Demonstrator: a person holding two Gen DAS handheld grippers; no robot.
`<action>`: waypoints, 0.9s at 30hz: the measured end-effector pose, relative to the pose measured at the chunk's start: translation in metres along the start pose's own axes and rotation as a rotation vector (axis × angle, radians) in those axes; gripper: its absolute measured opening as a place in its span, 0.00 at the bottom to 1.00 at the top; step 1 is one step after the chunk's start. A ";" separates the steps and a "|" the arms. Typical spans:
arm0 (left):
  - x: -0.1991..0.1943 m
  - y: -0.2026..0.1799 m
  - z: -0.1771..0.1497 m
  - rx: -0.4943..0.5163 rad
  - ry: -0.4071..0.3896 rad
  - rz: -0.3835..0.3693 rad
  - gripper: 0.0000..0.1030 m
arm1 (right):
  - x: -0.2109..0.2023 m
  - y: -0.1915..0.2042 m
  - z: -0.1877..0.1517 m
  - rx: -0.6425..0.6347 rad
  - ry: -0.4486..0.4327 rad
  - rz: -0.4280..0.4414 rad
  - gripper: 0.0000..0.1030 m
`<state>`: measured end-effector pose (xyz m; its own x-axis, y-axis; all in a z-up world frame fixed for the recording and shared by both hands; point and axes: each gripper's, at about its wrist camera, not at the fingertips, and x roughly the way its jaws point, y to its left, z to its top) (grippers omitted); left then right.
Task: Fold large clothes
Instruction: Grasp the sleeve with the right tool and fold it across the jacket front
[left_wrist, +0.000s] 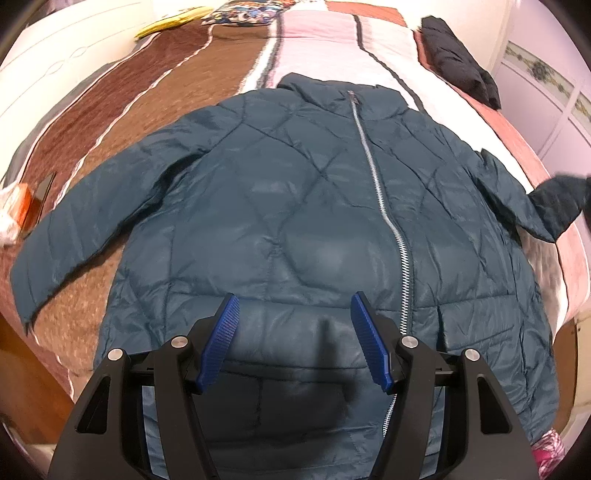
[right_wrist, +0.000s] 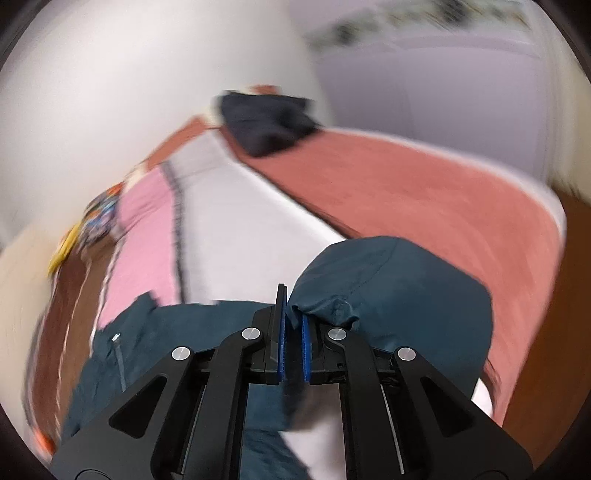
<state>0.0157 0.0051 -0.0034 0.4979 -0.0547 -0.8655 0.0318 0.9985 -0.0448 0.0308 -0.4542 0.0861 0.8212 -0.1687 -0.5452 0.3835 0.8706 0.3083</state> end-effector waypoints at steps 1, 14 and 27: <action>-0.001 0.004 0.000 -0.011 -0.004 0.001 0.60 | 0.000 0.018 0.001 -0.047 -0.005 0.023 0.07; -0.009 0.064 -0.001 -0.149 -0.041 0.039 0.60 | 0.035 0.261 -0.101 -0.642 0.087 0.380 0.06; -0.004 0.094 -0.008 -0.200 -0.034 0.045 0.60 | 0.115 0.302 -0.219 -0.819 0.407 0.384 0.37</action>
<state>0.0098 0.0996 -0.0082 0.5239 -0.0069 -0.8518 -0.1622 0.9809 -0.1078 0.1489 -0.1099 -0.0542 0.5620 0.2299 -0.7945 -0.4151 0.9093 -0.0305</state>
